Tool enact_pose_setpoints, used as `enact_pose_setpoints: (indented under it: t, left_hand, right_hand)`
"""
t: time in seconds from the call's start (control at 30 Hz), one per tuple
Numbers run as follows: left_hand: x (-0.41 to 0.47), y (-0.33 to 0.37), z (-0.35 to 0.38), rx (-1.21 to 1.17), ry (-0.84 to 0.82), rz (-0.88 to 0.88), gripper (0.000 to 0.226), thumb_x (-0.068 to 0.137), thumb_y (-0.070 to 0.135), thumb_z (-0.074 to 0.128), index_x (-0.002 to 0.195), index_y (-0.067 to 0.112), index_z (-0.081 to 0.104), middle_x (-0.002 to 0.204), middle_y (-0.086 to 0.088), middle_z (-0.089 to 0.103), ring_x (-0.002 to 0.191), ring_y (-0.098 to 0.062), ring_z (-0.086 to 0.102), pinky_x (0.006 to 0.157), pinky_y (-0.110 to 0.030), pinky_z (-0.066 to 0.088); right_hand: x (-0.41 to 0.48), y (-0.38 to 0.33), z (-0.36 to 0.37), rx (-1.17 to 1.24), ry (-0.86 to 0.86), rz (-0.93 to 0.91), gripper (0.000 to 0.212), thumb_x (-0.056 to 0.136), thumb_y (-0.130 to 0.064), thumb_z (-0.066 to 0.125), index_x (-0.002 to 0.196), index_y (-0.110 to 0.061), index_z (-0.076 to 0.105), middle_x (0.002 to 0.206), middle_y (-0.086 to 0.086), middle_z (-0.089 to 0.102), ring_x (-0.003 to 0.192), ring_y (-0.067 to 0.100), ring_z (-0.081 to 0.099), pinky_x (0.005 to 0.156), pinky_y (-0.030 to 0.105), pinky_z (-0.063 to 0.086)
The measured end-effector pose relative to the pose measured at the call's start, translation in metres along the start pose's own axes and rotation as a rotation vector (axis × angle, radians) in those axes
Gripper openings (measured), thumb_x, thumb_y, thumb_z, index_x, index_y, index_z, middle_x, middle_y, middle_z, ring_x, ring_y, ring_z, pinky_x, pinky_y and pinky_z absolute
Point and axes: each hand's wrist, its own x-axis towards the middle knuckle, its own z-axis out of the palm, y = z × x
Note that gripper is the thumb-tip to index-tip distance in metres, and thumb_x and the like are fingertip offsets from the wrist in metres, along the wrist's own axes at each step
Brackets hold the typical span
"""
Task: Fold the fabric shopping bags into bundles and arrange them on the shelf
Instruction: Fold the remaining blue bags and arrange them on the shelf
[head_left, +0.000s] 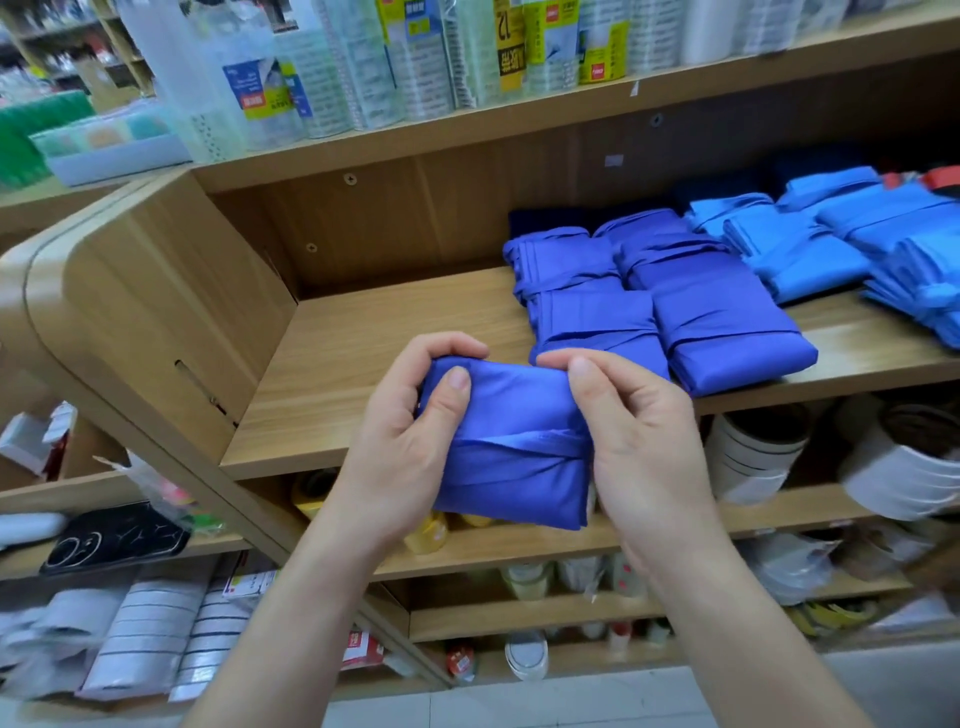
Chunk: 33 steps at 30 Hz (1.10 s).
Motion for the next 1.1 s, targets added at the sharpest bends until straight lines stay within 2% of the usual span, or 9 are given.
enact_pose_setpoints:
  t: [0.13, 0.27, 0.33, 0.47, 0.53, 0.63, 0.8, 0.93, 1.1]
  left_hand:
    - [0.005, 0.002, 0.008, -0.311, 0.036, -0.211, 0.022, 0.096, 0.035, 0.055, 0.117, 0.037, 0.06, 0.104, 0.007, 0.067, 0.093, -0.014, 0.064, 0.082, -0.04, 0.051]
    - [0.009, 0.001, -0.005, -0.326, -0.296, -0.186, 0.09, 0.068, 0.018, 0.083, 0.14, 0.048, 0.038, 0.137, 0.009, 0.055, 0.117, -0.022, 0.063, 0.088, -0.039, 0.056]
    - [0.013, 0.0, -0.008, -0.24, -0.259, -0.144, 0.102, 0.056, 0.011, 0.087, 0.14, 0.046, 0.042, 0.136, 0.007, 0.055, 0.111, -0.03, 0.066, 0.084, -0.043, 0.058]
    - [0.027, -0.003, -0.018, -0.274, -0.063, -0.175, 0.1, 0.045, 0.011, 0.089, 0.133, 0.04, 0.052, 0.129, 0.002, 0.062, 0.102, -0.033, 0.069, 0.078, -0.042, 0.059]
    - [0.04, -0.01, -0.032, -0.259, 0.072, -0.214, 0.102, 0.043, 0.012, 0.091, 0.134, 0.039, 0.051, 0.129, 0.0, 0.061, 0.1, -0.03, 0.07, 0.081, -0.043, 0.057]
    - [0.074, -0.033, -0.045, -0.123, 0.182, -0.283, 0.104, 0.055, -0.004, 0.088, 0.14, 0.038, 0.045, 0.132, -0.002, 0.055, 0.098, -0.025, 0.07, 0.085, -0.038, 0.056]
    - [0.134, -0.068, -0.04, 0.027, 0.118, -0.329, 0.102, 0.069, -0.01, 0.08, 0.15, 0.03, 0.031, 0.129, 0.0, 0.05, 0.099, -0.003, 0.059, 0.079, -0.013, 0.049]
    - [0.17, -0.092, -0.04, 0.129, 0.095, -0.34, 0.105, 0.071, -0.001, 0.081, 0.155, 0.025, 0.024, 0.146, -0.004, 0.045, 0.127, -0.017, 0.05, 0.111, -0.032, 0.038]
    - [0.192, -0.111, -0.044, 0.496, 0.071, -0.278, 0.089, 0.084, 0.025, 0.076, 0.155, 0.018, 0.022, 0.152, -0.005, 0.041, 0.139, -0.023, 0.039, 0.113, -0.03, 0.028]
  right_hand:
    - [0.016, -0.009, -0.015, -0.065, -0.166, -0.029, 0.017, 0.097, -0.02, 0.058, 0.108, -0.03, 0.066, 0.086, -0.007, 0.063, 0.068, -0.001, 0.057, 0.064, 0.012, 0.045]
    - [0.041, -0.013, -0.032, -0.079, -0.098, -0.028, 0.015, 0.097, -0.017, 0.059, 0.102, -0.026, 0.069, 0.07, -0.006, 0.057, 0.062, 0.007, 0.049, 0.059, 0.019, 0.04]
    - [0.052, -0.012, -0.034, -0.116, -0.149, -0.003, 0.016, 0.099, -0.02, 0.055, 0.104, -0.028, 0.068, 0.07, 0.001, 0.054, 0.064, 0.014, 0.042, 0.059, 0.027, 0.035]
    - [0.066, -0.012, -0.036, -0.318, -0.211, -0.074, 0.032, 0.096, -0.039, 0.055, 0.128, -0.039, 0.057, 0.087, -0.018, 0.062, 0.071, 0.006, 0.053, 0.074, 0.032, 0.05]
    - [0.072, -0.015, -0.044, -0.608, -0.204, -0.191, 0.056, 0.085, -0.056, 0.056, 0.138, -0.04, 0.047, 0.111, -0.017, 0.057, 0.091, 0.003, 0.054, 0.081, 0.024, 0.047]
    - [0.079, -0.021, -0.051, -0.993, -0.313, -0.284, 0.082, 0.069, -0.073, 0.053, 0.142, -0.039, 0.042, 0.126, -0.012, 0.047, 0.114, 0.013, 0.041, 0.094, 0.033, 0.042]
    - [0.082, -0.013, -0.047, -1.299, -0.415, -0.306, 0.079, 0.072, -0.064, 0.07, 0.142, -0.039, 0.041, 0.13, -0.009, 0.042, 0.115, 0.016, 0.037, 0.093, 0.035, 0.043]
    - [0.081, -0.003, -0.04, -1.337, -0.34, -0.332, 0.074, 0.071, -0.057, 0.076, 0.136, -0.034, 0.05, 0.127, -0.008, 0.048, 0.111, 0.017, 0.045, 0.086, 0.03, 0.044]
    - [0.076, 0.012, -0.037, -1.367, -0.181, -0.537, 0.062, 0.057, -0.046, 0.088, 0.111, -0.022, 0.07, 0.11, -0.006, 0.068, 0.1, 0.019, 0.059, 0.078, 0.027, 0.049]
